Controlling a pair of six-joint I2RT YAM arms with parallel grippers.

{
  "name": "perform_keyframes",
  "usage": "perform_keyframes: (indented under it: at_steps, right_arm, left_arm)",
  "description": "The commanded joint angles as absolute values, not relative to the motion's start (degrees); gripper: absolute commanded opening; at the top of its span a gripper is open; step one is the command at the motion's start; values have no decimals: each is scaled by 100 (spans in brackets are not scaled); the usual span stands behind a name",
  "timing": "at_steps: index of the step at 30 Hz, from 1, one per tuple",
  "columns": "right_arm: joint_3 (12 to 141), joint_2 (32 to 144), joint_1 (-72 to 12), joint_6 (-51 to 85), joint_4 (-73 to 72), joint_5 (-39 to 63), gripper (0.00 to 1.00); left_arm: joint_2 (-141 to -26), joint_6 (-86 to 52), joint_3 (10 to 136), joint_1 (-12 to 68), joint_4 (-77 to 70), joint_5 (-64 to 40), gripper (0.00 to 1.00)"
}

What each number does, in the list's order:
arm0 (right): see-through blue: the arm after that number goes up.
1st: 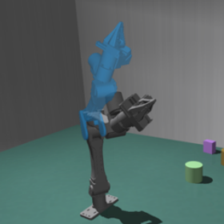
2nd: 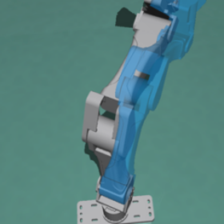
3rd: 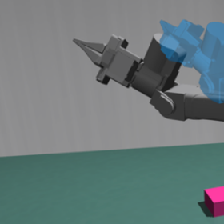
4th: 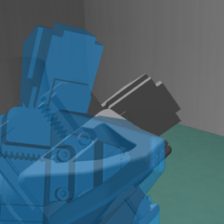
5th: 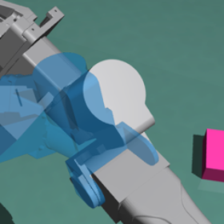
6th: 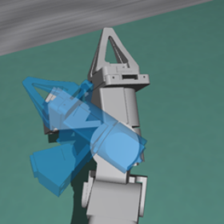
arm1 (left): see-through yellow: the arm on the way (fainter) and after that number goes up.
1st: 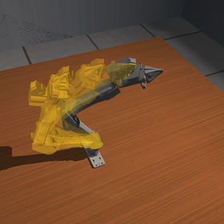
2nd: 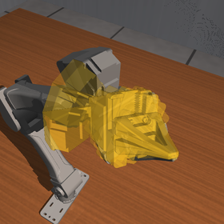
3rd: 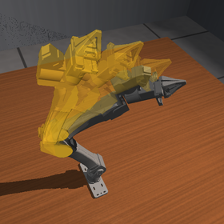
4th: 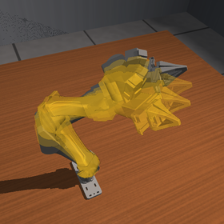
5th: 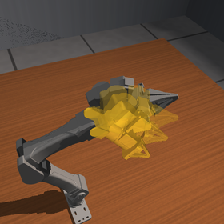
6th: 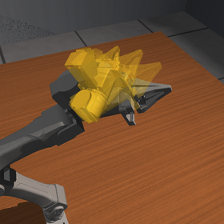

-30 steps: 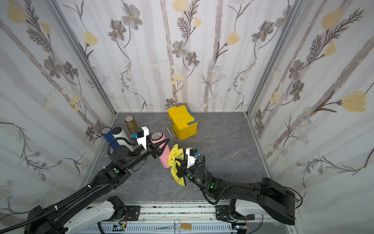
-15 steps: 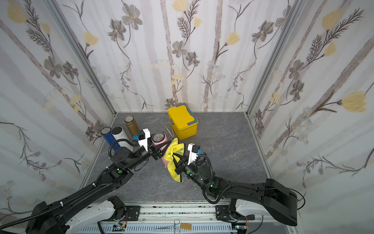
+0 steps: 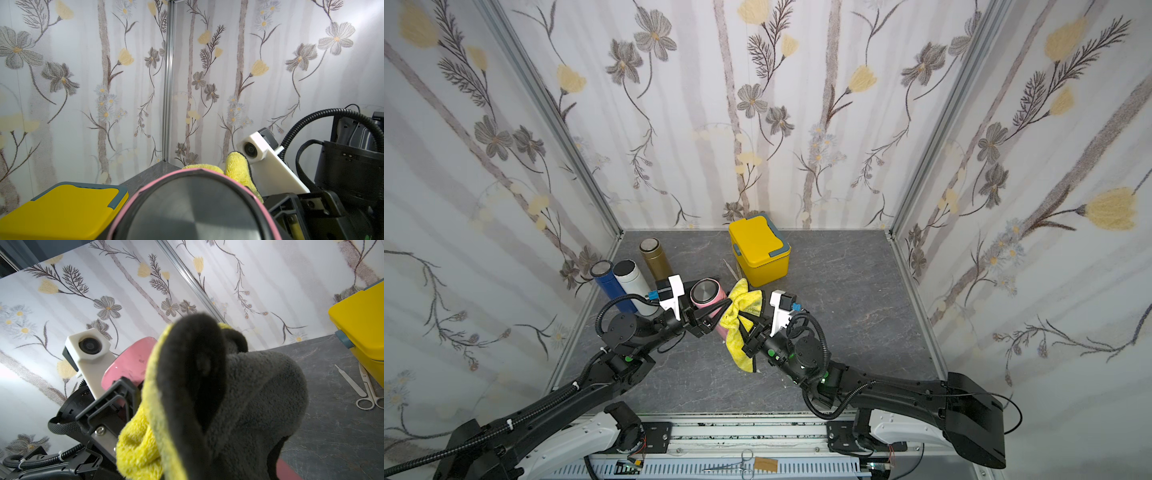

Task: Wipe the surface of the thermos
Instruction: Wipe the dirt from the surface of the thermos.

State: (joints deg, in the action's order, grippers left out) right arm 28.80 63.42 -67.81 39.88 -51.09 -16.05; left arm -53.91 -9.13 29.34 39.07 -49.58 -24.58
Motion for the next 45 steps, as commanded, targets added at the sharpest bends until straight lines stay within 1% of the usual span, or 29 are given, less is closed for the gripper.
perform_keyframes:
  at_steps: [1,4,6,12,17,25,30,34,37,42,45]
  right_arm:
    - [2547,6589,-6786,4123,-5161,-1534,0]
    - [2180,6867,-6796,4307,-5568,-1546,0]
    - [2159,6881,-6792,4312,-5557,-1564,0]
    - [2689,6221,-6786,3924,-5003,-1553,0]
    - [2914,6118,-6791,3929,-4963,-1268,0]
    - [1875,6855,-6777,4509,-5952,-1553,0]
    - [2132,6367,-6785,4276,-5679,-1513,0]
    - [2650,5846,-6783,4078,-4979,-1412,0]
    - [2662,5749,-6785,4127,-5111,-1221,0]
    - [2245,6384,-6777,4594,-5469,-1297,0]
    - [1845,7016,-6749,4886,-6203,-1183,0]
  left_arm:
    - [-5506,-1234,2966,3868,-5726,-3222,0]
    - [-5460,-1053,2858,3867,-5873,-3434,0]
    - [-5368,-885,2799,3869,-5804,-3339,0]
    - [-5247,-561,2651,3867,-5805,-2962,0]
    - [-5356,-450,2575,3867,-6003,-3193,0]
    - [-5397,-438,2496,3870,-6287,-3622,0]
    - [-5565,-475,2632,3867,-6304,-3968,0]
    - [-5538,-263,2540,3869,-6350,-3972,0]
    - [-5532,-133,2480,3871,-6401,-4088,0]
    - [-5521,-59,2077,3873,-7266,-4267,0]
    - [-5502,-83,2176,3884,-7093,-4392,0]
